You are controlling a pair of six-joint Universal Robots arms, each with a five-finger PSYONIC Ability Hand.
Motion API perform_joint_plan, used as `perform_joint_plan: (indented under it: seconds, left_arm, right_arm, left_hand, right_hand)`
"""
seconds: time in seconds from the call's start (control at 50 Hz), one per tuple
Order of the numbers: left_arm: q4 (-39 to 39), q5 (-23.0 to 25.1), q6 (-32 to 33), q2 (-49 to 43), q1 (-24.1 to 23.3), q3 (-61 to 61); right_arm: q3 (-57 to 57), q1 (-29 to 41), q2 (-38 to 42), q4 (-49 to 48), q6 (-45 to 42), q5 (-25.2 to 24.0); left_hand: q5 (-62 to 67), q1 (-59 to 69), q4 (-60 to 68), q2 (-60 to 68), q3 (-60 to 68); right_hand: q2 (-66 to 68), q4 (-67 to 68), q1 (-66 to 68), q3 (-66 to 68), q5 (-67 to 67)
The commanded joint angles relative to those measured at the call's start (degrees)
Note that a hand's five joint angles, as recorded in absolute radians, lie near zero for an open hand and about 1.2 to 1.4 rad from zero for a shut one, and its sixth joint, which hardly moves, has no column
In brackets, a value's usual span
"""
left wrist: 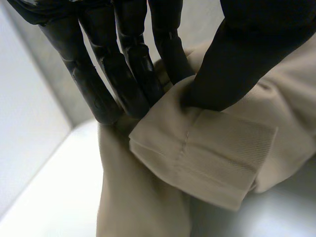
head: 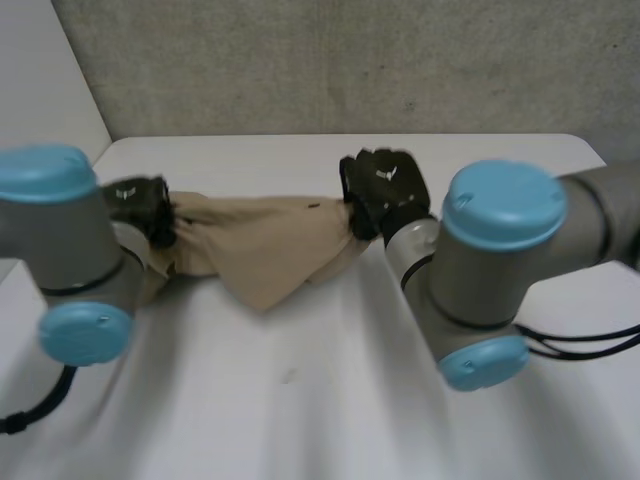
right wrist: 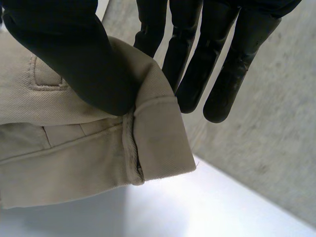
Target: Fold the shorts.
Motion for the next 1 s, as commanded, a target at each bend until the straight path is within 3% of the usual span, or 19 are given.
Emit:
perform_joint_plan:
  seconds: [0.02, 0.08, 0.22, 0.34, 0.44, 0.5, 0.68, 0.72, 0.82, 0.84, 0.86, 0.88, 0.9, 1.0]
  left_arm:
    - [-9.28, 15.4, 7.74, 21.86, -1.23, -0.77]
    - [-14.1, 18.47, 11.08, 28.53, -0.79, 2.29]
    - [-27.64, 19.8, 12.59, 34.62, -1.05, 12.13]
    - [-29.51, 21.47, 12.32, 35.41, -0.96, 14.08]
    - [-29.42, 21.73, 10.75, 33.84, -0.79, 9.62]
    - [-28.63, 21.74, 9.43, 30.33, -0.79, 7.67]
    - [-20.64, 19.98, 4.33, 2.22, -1.84, 11.52]
    - [-18.97, 18.32, 4.24, -3.06, -1.75, 14.51]
    - [-13.18, 8.14, 4.15, -14.93, -1.67, 22.77]
    - [-12.03, 7.16, 4.24, -15.73, -1.67, 22.96]
    - [-10.89, 6.54, 4.24, -16.17, -1.75, 22.96]
    - [-9.92, 6.36, 4.41, -16.44, -1.93, 22.7]
    - [-8.34, 6.44, 4.76, -16.44, -2.19, 21.83]
    - [-7.01, 6.36, 5.03, -13.29, -5.0, 16.03]
  right_arm:
    - [-3.11, -3.08, -9.29, 8.22, -8.95, -4.21]
    - [-4.52, -5.8, -13.68, 13.05, -12.73, -5.53]
    - [-6.63, -10.64, -25.55, 21.14, -20.03, -7.46]
    - [-7.6, -14.5, -33.11, 23.08, -22.93, -7.46]
    - [-6.72, -15.74, -32.42, 24.66, -23.37, -7.9]
    - [-5.49, -15.3, -28.12, 24.84, -23.37, -9.22]
    - [-7.32, -13.46, -8.88, 23.26, -23.29, -9.22]
    - [-9.6, -13.19, -2.57, 20.9, -23.03, -7.65]
    - [-10.76, -12.75, 6.16, 12.2, -23.02, -2.9]
    - [-10.67, -12.58, 7.12, 10.53, -23.11, -2.37]
    - [-10.5, -12.49, 7.92, 9.04, -23.11, -2.02]
    - [-9.71, -12.23, 9.14, 6.41, -23.46, -1.14]
    - [-9.27, -12.14, 9.42, 5.51, -23.46, -0.87]
    - [-5.93, -12.31, 7.06, 4.63, -22.67, -1.66]
  left_hand:
    - [15.44, 13.29, 11.69, 11.58, 12.06]
    - [15.44, 13.29, 11.69, 11.58, 12.06]
    - [15.44, 13.29, 11.69, 11.58, 12.06]
    - [15.44, 13.29, 11.69, 11.58, 12.06]
    - [15.44, 13.29, 11.69, 11.58, 12.06]
    - [15.44, 13.29, 11.69, 11.58, 12.06]
    - [15.44, 13.29, 11.69, 11.58, 12.06]
    - [15.44, 13.29, 11.69, 11.58, 12.06]
    - [15.44, 13.29, 11.69, 11.58, 12.06]
    - [4.3, 2.16, 0.55, 0.44, 0.92]
    - [-10.8, -12.94, -14.55, -14.66, -14.18]
    - [-26.6, -28.75, -30.35, -30.46, -29.98]
    - [-43.41, -45.56, -47.16, -47.27, -46.79]
    - [-50.98, -53.13, -54.73, -54.84, -54.36]
  right_hand:
    - [12.36, 11.92, 24.67, 12.94, 14.81]
    - [12.36, 11.92, 24.67, 12.94, 14.81]
    - [12.36, 11.92, 24.67, 12.94, 14.81]
    - [12.36, 11.92, 24.67, 12.94, 14.81]
    - [12.36, 11.92, 24.67, 12.94, 14.81]
    - [12.36, 11.92, 24.67, 12.94, 14.81]
    - [12.36, 11.92, 24.67, 12.94, 14.81]
    - [12.36, 11.92, 24.67, 12.94, 14.81]
    - [12.36, 11.92, 24.67, 12.94, 14.81]
    - [4.43, 3.99, 16.74, 5.01, 6.88]
    - [-15.97, -16.41, -3.66, -15.39, -13.52]
    - [-57.64, -58.08, -45.33, -57.06, -55.19]
    - [-57.64, -58.08, -45.33, -57.06, -55.19]
    - [-57.64, -58.08, -45.33, -57.06, -55.19]
